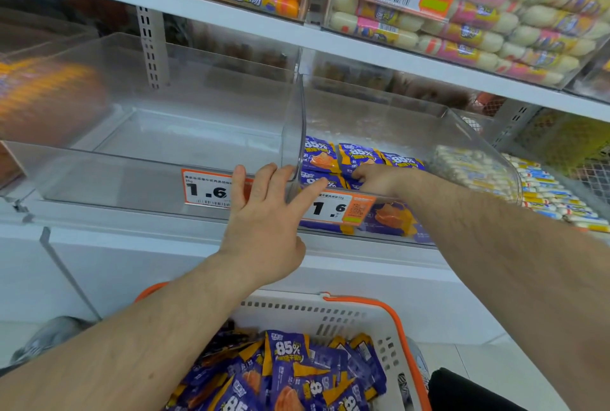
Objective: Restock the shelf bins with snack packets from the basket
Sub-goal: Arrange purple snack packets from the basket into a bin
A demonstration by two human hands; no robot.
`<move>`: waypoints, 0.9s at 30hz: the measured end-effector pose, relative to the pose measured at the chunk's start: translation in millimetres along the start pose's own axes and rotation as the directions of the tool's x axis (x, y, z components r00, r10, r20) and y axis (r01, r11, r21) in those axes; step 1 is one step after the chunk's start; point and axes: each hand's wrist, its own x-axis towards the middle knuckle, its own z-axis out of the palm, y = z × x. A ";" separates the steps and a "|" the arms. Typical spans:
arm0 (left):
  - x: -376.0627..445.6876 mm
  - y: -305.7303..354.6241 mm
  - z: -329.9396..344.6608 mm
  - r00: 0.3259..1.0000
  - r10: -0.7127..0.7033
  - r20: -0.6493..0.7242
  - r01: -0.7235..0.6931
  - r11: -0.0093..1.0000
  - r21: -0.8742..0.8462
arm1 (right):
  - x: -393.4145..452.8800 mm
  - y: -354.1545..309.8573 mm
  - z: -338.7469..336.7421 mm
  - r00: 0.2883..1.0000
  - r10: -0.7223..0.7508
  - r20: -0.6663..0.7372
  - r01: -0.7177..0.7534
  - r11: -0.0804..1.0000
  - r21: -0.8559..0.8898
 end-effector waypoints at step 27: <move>-18.5 6.6 -20.7 0.987 0.080 -0.142 -0.119 0.950 -0.289 | -48.7 -37.2 8.8 0.608 -0.178 -0.774 0.359 0.931 0.068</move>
